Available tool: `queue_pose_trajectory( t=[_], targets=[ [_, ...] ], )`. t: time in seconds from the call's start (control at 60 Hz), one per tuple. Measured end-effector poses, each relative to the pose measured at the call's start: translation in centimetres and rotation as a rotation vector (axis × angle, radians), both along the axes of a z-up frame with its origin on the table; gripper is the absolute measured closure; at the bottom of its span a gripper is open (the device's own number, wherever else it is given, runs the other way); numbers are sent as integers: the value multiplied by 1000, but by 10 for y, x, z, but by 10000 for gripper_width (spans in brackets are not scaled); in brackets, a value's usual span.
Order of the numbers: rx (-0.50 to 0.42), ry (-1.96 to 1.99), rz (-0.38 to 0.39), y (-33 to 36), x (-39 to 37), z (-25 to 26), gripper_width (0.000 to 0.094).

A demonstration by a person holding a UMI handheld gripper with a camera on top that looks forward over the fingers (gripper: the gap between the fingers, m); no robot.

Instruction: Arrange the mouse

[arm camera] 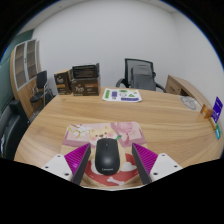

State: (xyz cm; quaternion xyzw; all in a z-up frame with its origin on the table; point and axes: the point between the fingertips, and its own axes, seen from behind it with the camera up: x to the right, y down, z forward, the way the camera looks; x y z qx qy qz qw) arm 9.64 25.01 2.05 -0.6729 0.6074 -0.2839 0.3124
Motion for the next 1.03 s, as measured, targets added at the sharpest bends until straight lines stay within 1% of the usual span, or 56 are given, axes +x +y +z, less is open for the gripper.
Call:
queue_pose_trajectory(
  t=[0.067, 0.15, 0.25, 0.4, 0.5, 0.617, 0.733, 0.917, 0.967, 1.033],
  targets=[
    [12, -26, -12, -11, -11, 32, 61],
    [10, -57, -27, -32, -35, 77, 70],
    [8, -82, -62, -66, -74, 127, 68],
    [-10, -91, -104, -121, -144, 171, 69],
    [-27, -90, -133, -157, -190, 183, 68],
    [-37, -68, -168, -192, -240, 180, 65],
    [-51, -63, -186, -220, -281, 178, 68],
    [-57, -58, -194, -255, -323, 175, 66],
    [-63, -55, -184, -260, -331, 175, 63],
    [-47, -50, -175, -260, -339, 175, 63]
  ],
)
